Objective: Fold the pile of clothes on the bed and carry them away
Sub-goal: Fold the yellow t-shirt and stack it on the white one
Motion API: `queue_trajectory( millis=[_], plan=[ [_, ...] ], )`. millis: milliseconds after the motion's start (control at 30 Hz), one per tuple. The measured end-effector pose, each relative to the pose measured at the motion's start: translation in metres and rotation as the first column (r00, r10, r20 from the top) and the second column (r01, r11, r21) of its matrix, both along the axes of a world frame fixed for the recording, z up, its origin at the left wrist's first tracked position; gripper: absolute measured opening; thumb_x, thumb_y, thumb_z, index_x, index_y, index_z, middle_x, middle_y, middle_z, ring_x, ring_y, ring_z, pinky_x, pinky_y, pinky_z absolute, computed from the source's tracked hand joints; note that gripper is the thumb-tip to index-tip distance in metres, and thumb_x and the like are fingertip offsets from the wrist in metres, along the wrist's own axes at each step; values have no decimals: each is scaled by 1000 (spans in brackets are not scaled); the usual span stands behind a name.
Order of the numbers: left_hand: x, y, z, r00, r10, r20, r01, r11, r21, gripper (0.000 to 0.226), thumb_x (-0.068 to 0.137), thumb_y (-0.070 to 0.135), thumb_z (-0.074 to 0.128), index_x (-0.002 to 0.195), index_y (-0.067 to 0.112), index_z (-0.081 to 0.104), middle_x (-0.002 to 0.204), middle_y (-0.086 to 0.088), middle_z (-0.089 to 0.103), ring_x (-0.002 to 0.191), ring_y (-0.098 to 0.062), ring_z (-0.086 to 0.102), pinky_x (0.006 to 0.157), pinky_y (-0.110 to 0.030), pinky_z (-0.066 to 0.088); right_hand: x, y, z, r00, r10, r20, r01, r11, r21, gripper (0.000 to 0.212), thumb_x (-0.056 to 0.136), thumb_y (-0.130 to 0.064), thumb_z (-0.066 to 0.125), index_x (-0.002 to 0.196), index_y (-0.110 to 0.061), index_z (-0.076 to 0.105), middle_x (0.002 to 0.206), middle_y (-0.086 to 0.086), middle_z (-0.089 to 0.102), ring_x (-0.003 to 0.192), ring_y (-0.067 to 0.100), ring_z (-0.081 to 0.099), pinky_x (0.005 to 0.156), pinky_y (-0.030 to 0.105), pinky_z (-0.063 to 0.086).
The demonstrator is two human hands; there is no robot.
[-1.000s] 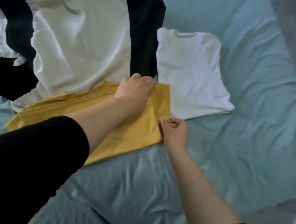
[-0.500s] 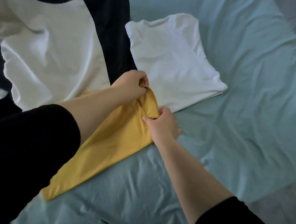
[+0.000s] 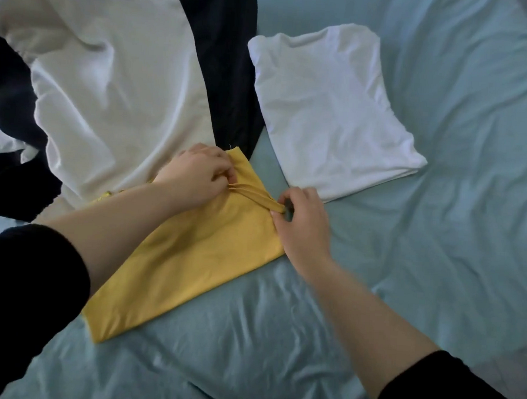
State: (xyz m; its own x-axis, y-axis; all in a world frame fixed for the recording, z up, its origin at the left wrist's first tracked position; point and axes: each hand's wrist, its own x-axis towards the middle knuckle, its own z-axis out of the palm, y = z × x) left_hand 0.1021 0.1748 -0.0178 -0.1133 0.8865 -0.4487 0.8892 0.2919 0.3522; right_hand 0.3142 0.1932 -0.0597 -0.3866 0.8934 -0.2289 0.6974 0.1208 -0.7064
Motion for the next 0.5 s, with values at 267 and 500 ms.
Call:
queue_trajectory(
  millis=[267, 500],
  plan=[
    [28, 11, -11, 953, 285, -106, -289, 957, -19, 37, 95, 55, 40, 96, 31, 67, 111, 1, 52, 122, -29, 41, 101, -47, 29, 13, 2, 5, 981, 192, 27, -192, 981, 30, 38, 82, -6, 61, 119, -16, 61, 93, 0, 59, 91, 21, 52, 85, 37, 41],
    [41, 11, -5, 929, 269, -252, -289, 956, -43, 38, 85, 64, 53, 88, 28, 64, 112, 1, 55, 120, -26, 41, 100, -46, 27, 39, -8, -5, 904, 374, 210, -428, 805, 410, 34, 69, 2, 78, 100, -14, 76, 98, 11, 69, 88, 31, 65, 74, 38, 49]
  ],
)
